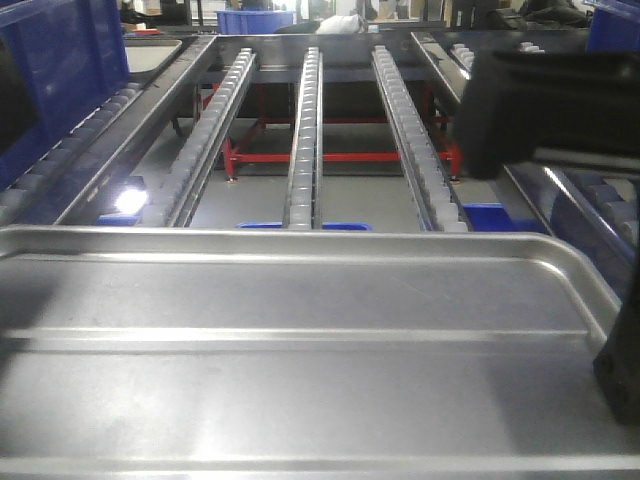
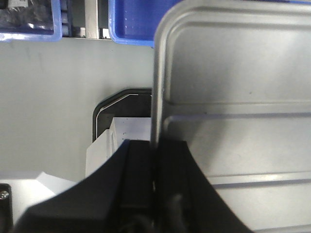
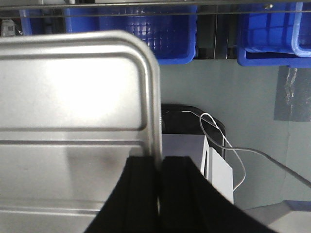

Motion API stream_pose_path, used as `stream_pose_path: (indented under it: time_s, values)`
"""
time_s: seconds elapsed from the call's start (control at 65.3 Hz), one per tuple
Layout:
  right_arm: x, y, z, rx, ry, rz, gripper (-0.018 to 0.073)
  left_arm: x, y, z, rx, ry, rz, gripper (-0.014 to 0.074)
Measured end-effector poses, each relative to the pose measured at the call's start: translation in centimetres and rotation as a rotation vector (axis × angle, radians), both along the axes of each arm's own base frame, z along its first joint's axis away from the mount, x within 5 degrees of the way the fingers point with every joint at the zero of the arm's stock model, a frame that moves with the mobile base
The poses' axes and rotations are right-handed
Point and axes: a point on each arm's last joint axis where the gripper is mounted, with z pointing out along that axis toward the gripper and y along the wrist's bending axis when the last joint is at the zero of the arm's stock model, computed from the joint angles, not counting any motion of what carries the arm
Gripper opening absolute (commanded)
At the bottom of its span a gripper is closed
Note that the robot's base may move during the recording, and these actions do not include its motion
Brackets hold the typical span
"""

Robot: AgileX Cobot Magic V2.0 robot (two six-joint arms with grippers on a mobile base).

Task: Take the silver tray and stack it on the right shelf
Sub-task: 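Hold the tray level with both grippers while the base turns away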

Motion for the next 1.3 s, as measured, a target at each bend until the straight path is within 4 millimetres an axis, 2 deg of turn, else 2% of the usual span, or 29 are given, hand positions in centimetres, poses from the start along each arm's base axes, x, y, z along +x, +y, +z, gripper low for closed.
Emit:
stream_pose_path:
  time_s: [0.291,0.582,1.302]
  values:
    - [0.0,0.0,0.0,0.002,0.000,-0.002,0.0078,0.2,-0.1,-0.1,0.013,-0.011,-0.001,-0.0092]
    - [-0.1,-0.3,-0.1,-0.032,0.015,-0.013,0.0078,0.6,-1.3,-0.1,0.032,-0.013,-0.007,-0.0092]
    - [-0.1,-0.4,-0.1,-0.037,0.017,-0.016,0.0078,0.7,-1.3,0.0,0.034,-0.023,-0.008,-0.0092]
